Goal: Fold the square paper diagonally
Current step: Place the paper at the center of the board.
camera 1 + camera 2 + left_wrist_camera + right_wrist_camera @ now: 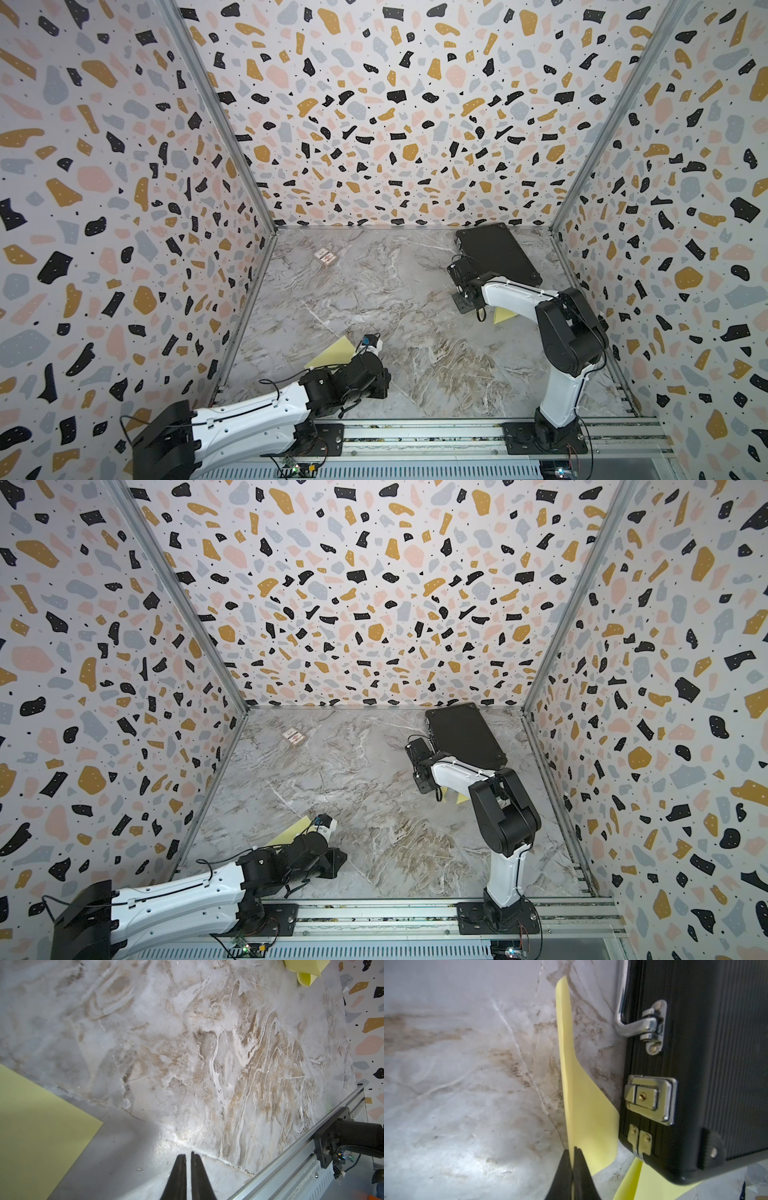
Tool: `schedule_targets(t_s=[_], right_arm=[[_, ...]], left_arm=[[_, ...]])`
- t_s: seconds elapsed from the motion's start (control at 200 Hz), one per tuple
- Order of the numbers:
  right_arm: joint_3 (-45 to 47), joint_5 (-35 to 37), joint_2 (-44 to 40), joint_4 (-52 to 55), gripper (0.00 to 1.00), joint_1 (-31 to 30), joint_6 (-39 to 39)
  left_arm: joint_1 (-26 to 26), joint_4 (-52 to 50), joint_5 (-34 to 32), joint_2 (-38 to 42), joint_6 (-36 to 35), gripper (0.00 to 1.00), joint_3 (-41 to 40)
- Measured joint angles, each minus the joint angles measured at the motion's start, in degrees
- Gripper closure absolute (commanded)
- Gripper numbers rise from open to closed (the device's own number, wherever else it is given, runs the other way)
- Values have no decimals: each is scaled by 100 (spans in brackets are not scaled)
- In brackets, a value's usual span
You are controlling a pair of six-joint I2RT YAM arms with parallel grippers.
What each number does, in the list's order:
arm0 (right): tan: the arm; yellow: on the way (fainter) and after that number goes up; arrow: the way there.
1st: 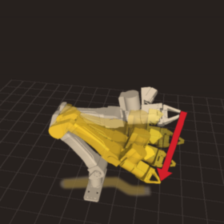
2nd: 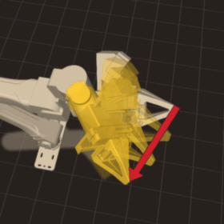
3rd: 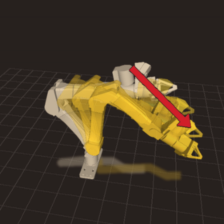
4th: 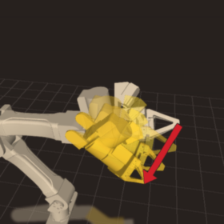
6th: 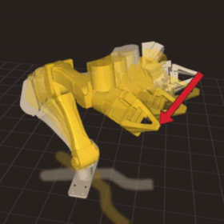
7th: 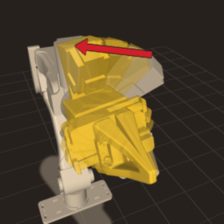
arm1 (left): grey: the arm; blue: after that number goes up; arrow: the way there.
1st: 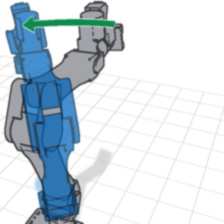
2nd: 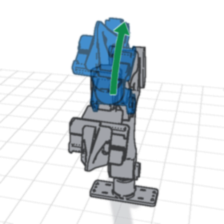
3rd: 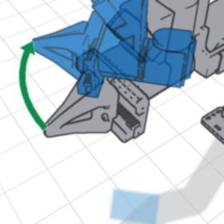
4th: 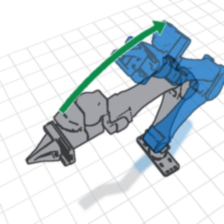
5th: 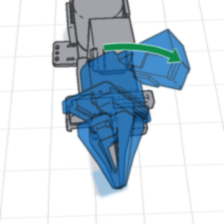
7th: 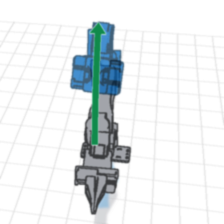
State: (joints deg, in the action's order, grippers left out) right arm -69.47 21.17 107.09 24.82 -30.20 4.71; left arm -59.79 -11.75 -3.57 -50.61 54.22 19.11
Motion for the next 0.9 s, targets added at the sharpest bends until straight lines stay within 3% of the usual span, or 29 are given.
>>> schedule_targets(t_s=[0.45,0.581,0.896], right_arm=[[9,-302,0,4,85,-2,109],[9,-297,-2,9,72,-2,151],[11,-479,-2,22,52,-2,203]], left_arm=[[0,-24,2,2,2,88,0],[0,-24,0,2,2,88,0],[0,-24,2,2,2,89,0]])
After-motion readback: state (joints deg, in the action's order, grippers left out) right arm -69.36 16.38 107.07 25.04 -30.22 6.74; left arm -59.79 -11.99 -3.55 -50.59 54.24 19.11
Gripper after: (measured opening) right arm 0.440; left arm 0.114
